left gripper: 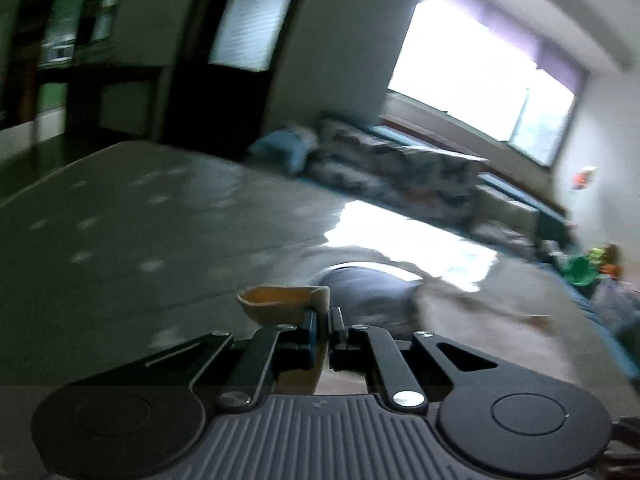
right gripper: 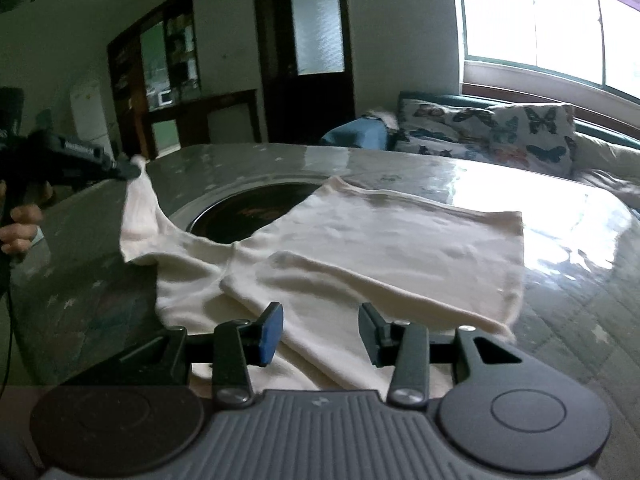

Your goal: Fold clothes

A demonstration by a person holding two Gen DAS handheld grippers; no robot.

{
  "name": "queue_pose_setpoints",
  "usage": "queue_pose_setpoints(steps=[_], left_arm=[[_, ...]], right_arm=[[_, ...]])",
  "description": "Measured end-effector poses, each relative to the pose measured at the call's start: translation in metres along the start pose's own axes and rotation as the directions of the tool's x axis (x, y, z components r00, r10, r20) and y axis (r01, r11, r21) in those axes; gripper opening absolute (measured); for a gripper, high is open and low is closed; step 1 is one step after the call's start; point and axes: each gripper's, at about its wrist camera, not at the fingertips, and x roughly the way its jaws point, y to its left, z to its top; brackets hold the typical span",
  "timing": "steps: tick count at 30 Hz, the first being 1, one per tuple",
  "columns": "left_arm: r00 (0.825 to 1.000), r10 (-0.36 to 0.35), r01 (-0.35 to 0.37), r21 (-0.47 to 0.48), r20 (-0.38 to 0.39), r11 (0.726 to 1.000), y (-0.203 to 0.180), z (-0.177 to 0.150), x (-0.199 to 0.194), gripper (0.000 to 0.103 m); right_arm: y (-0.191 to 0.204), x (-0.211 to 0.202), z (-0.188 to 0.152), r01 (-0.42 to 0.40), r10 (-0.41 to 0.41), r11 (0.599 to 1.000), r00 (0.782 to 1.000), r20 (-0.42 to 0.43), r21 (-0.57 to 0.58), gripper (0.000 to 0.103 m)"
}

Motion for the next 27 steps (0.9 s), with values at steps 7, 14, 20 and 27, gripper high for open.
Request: queue_pose_setpoints(steps=[7, 14, 20, 27], left_arm=[[0.969, -0.247, 0.246, 0.09, -0.001, 0.965, -0.086, 0.01, -0.001, 0.006], [0.901, -0.429, 0.433, 0.125, -0.061, 0.893, -0.154, -0.004, 0.006, 0.006], [0.844, -0.477, 0.526, 0.197, -0.247, 0.828, -0.19, -0.047, 0.026, 0.025], [0.873, -0.42, 0.478, 0.256, -0.249, 0.841, -0.144, -0.054, 0.018, 0.028]], right_arm=[[-0.02, -0.015, -0.009, 0.038, -0.04, 0.997, 0.999, 0.02, 0.071, 0.042], [-0.037, -0.027, -0.018, 0.069, -0.074, 0.989, 0.997, 0.035, 0.131, 0.042], [-0.045, -0.028, -0.022, 0.086, -0.091, 0.984, 0.995, 0.029, 0.159, 0.042], [-0.047, -0.03, -0.024, 0.093, -0.097, 0.984, 0.995, 0.02, 0.154, 0.042]])
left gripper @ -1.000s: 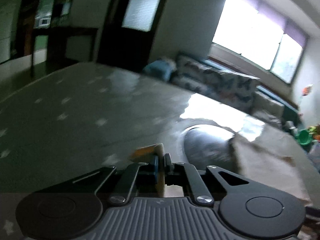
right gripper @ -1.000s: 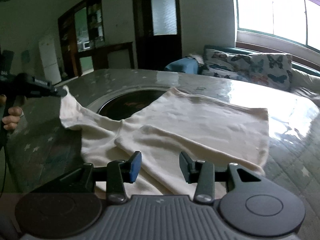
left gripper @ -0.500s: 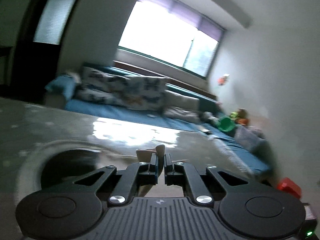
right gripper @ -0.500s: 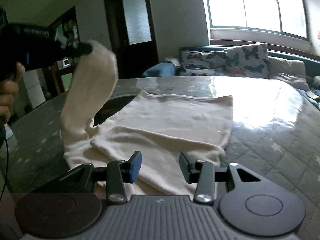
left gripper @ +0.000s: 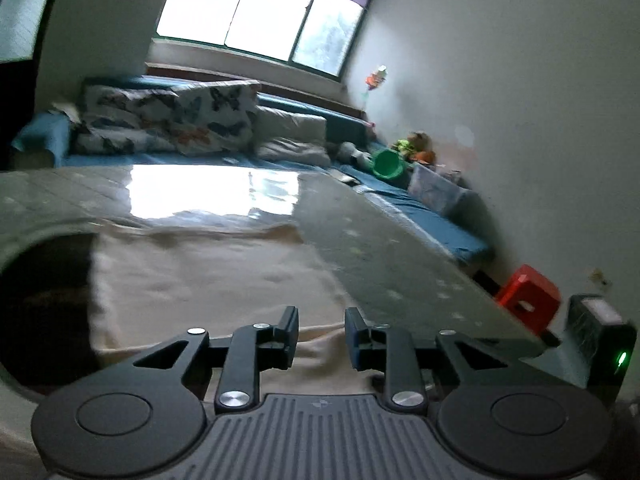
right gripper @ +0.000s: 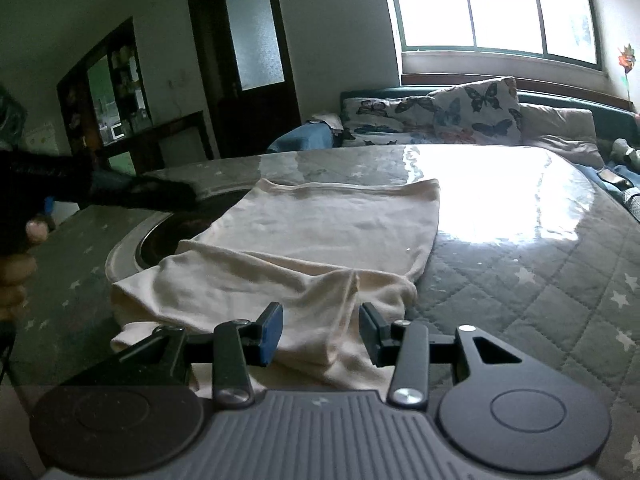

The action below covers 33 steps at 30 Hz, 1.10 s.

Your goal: Fold clothes

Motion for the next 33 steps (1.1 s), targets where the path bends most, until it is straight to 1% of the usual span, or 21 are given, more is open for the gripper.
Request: queue_pose_setpoints(steps=[2, 3, 6, 8, 10, 15, 19, 23, 24, 25, 26, 27, 28, 29, 32, 33], left_arm=[[0.998, 0.057, -0.057, 0.042, 0.011, 0.997, 0.012, -0.008, -0.017, 0.028], [0.995, 0.097, -0.097, 0.081, 0.009, 0.992, 0.018, -0.013, -0.022, 0.028], [0.982, 0.189, -0.183, 0.173, -0.022, 0.968, 0.028, -0.035, -0.036, 0.028], [0.972, 0.23, -0.216, 0.205, -0.048, 0.955, 0.031, -0.051, -0.044, 0.028], [0.965, 0.256, -0.236, 0.219, -0.065, 0.947, 0.031, -0.065, -0.048, 0.031], [0.962, 0.263, -0.24, 0.228, -0.077, 0.944, 0.038, -0.075, -0.043, 0.032], [0.962, 0.262, -0.234, 0.255, -0.079, 0.938, 0.034, -0.077, -0.043, 0.032], [0.96, 0.271, -0.241, 0.282, -0.074, 0.929, 0.03, -0.079, -0.038, 0.03], [0.958, 0.277, -0.246, 0.285, -0.074, 0.926, 0.03, -0.079, -0.036, 0.022], [0.956, 0.284, -0.253, 0.282, -0.073, 0.925, 0.03, -0.08, -0.036, 0.008], [0.954, 0.29, -0.261, 0.278, -0.071, 0.925, 0.03, -0.08, -0.037, 0.007], [0.952, 0.297, -0.268, 0.273, -0.069, 0.924, 0.03, -0.081, -0.037, 0.003], [0.951, 0.303, -0.275, 0.271, -0.064, 0.922, 0.029, -0.081, -0.039, 0.002], [0.95, 0.308, -0.283, 0.268, -0.058, 0.921, 0.029, -0.081, -0.042, 0.002], [0.948, 0.314, -0.291, 0.26, -0.052, 0.921, 0.028, -0.082, -0.049, 0.002], [0.947, 0.316, -0.291, 0.262, -0.058, 0.92, 0.028, -0.083, -0.049, 0.002]], right_arm=[[-0.002, 0.001, 0.002, -0.001, 0.001, 1.0, 1.0, 0.001, 0.011, 0.042], [-0.003, 0.001, 0.003, -0.002, 0.002, 1.0, 1.0, 0.001, 0.019, 0.042], [-0.006, 0.004, 0.007, -0.005, 0.005, 0.999, 1.0, 0.0, 0.041, 0.042], [-0.006, 0.011, 0.009, -0.003, 0.003, 0.999, 1.0, -0.01, 0.042, 0.042], [-0.005, 0.017, 0.01, 0.001, 0.0, 0.999, 1.0, -0.017, 0.044, 0.042], [-0.003, 0.031, 0.015, 0.051, -0.051, 0.998, 0.998, -0.026, 0.02, 0.042], [-0.004, 0.039, 0.016, 0.054, -0.053, 0.998, 0.998, -0.043, 0.023, 0.041], [0.0, 0.042, 0.016, 0.052, -0.052, 0.999, 0.997, -0.049, 0.008, 0.029], [0.0, 0.043, 0.016, 0.054, -0.054, 0.999, 0.997, -0.047, 0.004, 0.023], [0.001, 0.043, 0.016, 0.057, -0.057, 0.998, 0.997, -0.046, 0.0, 0.02], [0.002, 0.044, 0.016, 0.063, -0.063, 0.998, 0.997, -0.042, -0.004, 0.014], [0.002, 0.044, 0.017, 0.067, -0.067, 0.998, 0.997, -0.038, -0.01, 0.013], [0.002, 0.043, 0.018, 0.067, -0.067, 0.998, 0.997, -0.033, -0.012, 0.012], [0.003, 0.042, 0.019, 0.068, -0.069, 0.998, 0.997, -0.027, -0.015, 0.01], [0.004, 0.038, 0.023, 0.081, -0.081, 0.996, 0.997, 0.002, -0.035, 0.01], [0.001, 0.04, 0.023, 0.084, -0.084, 0.996, 0.996, -0.004, -0.027, 0.01]])
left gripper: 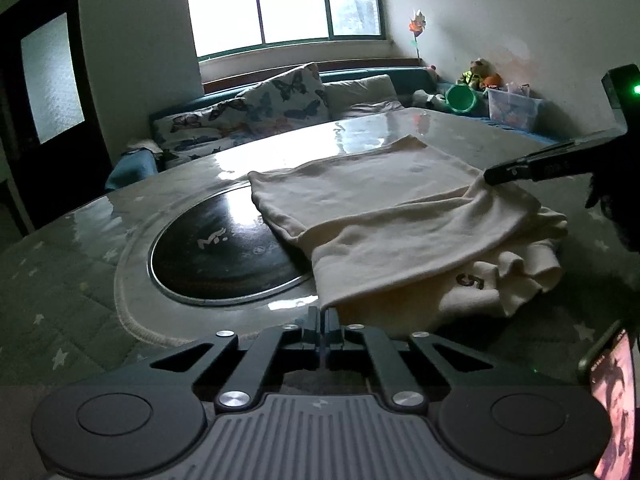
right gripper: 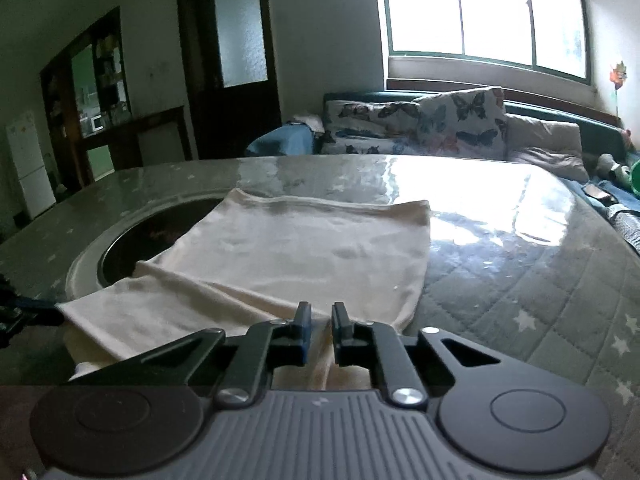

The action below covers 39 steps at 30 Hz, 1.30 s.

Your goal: Fold clothes

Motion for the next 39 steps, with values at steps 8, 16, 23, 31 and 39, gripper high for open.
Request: queue_pose_setpoints(steps=[8, 16, 23, 31, 39], left_arm=[[0.998, -0.027, 0.026, -0.024, -0.055, 0.999, 0.009, -0.005, -0.001, 0.005], [0.998, -0.014, 0.015, -0.011, 0.058, 1.0, 0.025, 0.041, -0.008, 0.013], [0.996, -0.091, 0.089, 0.096, 0.016, 0.991, 0.014, 0.07, 0.053, 0.022], [0.994, -0.105, 0.109, 0.196, -0.028, 0.974, 0.009, 0.074, 0.1, 0.03], [0.994, -0.106, 0.109, 0.202, -0.028, 0.973, 0.013, 0.067, 0.11, 0.004]], right_arm=[[-0.003, -0.005, -0.001, -0.009, 0.009, 1.0, 1.0, 0.014, -0.014, 0.014], [-0.001, 0.003, 0.001, -0.012, 0.01, 0.999, 0.999, -0.036, -0.045, 0.029], [-0.002, 0.006, -0.004, -0.027, 0.026, 0.999, 0.999, -0.048, -0.032, 0.026], [-0.005, 0.007, -0.004, -0.042, 0.04, 0.999, 0.998, -0.047, -0.026, 0.018], [-0.005, 0.0, -0.001, -0.039, 0.039, 0.998, 0.999, -0.017, -0.039, 0.011]])
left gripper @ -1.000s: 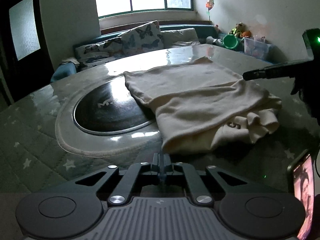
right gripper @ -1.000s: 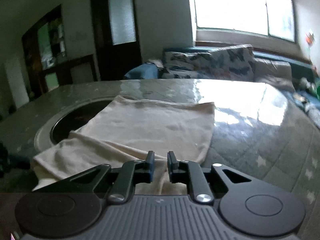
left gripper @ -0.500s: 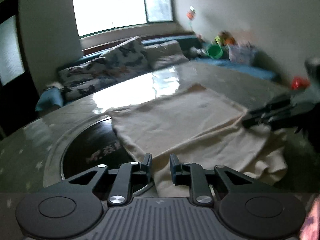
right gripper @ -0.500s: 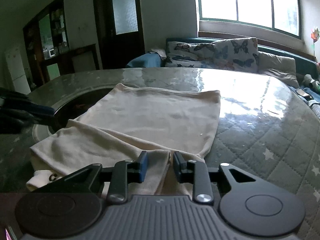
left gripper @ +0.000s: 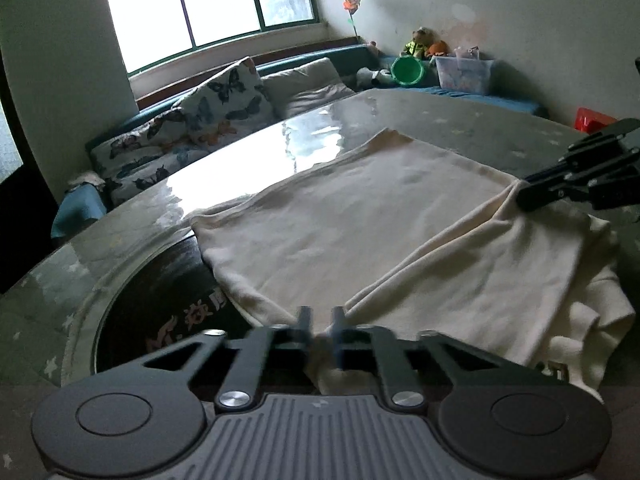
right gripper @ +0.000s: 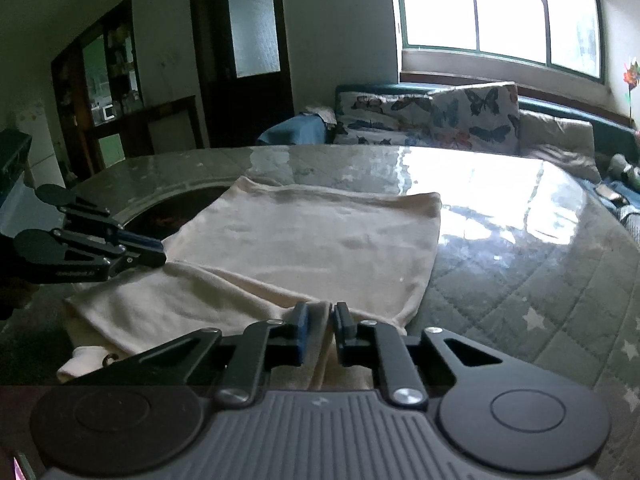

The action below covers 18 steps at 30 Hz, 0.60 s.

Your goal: Fold clothes

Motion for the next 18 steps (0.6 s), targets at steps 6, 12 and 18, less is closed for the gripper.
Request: queue_pose_setpoints(steps=[6, 12, 18], left_arm=[[0.999, 0.048, -0.048, 0.002, -0.002, 0.999, -0.004, -0.003, -0.005, 0.002], [0.992, 0.123, -0.123, -0.044, -0.007, 0.991, 0.004, -0.003, -0.007, 0.003], [0.997, 0.048, -0.046, -0.042, 0.065, 0.998, -0.007, 0.009, -0.026, 0.005]], right_arm=[[0.004, -0.003, 0.006, 0.031, -0.03, 0.999, 0.998, 0.052, -0.028, 0.01], [0.0, 0.007, 0.004, 0.043, -0.043, 0.999, 0.999, 0.021, -0.014, 0.011], [0.025, 0.003, 0.003, -0.028, 0.032, 0.992, 0.999, 0.032, -0.122, 0.011]])
